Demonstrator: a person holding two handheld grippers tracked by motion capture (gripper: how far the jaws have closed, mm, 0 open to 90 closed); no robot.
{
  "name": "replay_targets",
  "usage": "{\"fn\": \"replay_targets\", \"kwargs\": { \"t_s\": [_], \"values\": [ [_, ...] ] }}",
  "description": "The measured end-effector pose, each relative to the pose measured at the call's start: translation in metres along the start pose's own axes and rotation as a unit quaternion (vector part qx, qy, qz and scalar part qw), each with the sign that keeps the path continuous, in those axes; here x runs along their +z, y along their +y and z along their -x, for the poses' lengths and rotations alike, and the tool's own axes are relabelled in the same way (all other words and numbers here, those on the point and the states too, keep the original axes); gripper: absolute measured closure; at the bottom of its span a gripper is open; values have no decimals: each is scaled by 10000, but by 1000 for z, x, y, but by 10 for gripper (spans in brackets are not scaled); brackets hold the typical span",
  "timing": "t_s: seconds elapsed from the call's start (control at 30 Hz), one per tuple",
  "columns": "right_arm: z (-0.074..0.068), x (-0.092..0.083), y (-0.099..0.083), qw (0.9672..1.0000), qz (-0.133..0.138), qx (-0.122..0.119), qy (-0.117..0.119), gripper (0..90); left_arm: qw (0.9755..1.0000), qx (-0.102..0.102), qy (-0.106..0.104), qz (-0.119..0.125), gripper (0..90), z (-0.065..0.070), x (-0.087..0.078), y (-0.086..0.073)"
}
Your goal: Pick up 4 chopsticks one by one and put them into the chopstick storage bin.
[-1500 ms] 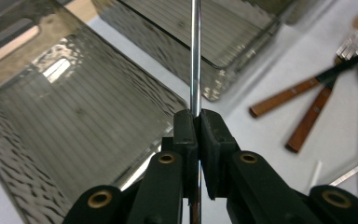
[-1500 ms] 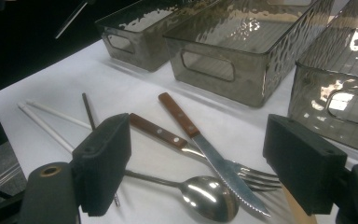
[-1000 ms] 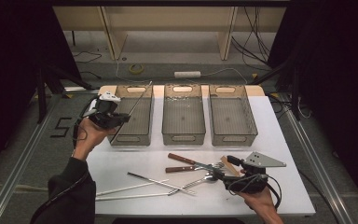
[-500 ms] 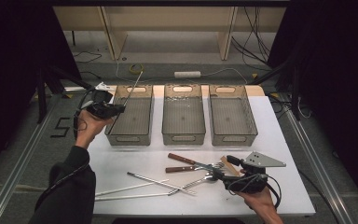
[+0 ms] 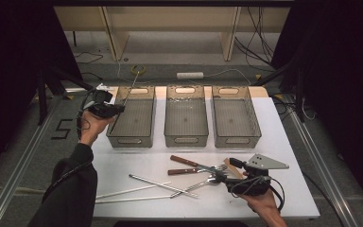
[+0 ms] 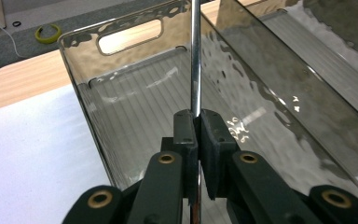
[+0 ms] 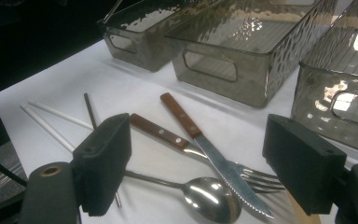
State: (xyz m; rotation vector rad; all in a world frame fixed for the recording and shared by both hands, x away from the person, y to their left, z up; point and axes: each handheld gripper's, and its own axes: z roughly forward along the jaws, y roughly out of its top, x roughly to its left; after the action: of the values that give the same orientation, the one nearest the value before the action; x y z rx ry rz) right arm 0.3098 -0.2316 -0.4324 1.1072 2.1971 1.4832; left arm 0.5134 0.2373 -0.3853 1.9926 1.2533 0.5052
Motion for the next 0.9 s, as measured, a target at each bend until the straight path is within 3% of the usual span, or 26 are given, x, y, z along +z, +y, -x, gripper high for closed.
{"fn": "replay_targets", "kwargs": {
  "t_s": [0.1, 0.27, 0.9],
  "values": [
    [0, 0, 0, 10000, -11, 8, 7, 247, 10000, -25, -17, -16, 847, -2, 3, -4],
    [0, 1, 0, 10000, -16, 19, 24, 247, 9998, 120, 60, -124, 847, 0, 12, -12],
    [-1, 0, 0, 10000, -18, 6, 27, 247, 9997, 25, 83, -221, 847, -1, 27, -26]
  ]
}}
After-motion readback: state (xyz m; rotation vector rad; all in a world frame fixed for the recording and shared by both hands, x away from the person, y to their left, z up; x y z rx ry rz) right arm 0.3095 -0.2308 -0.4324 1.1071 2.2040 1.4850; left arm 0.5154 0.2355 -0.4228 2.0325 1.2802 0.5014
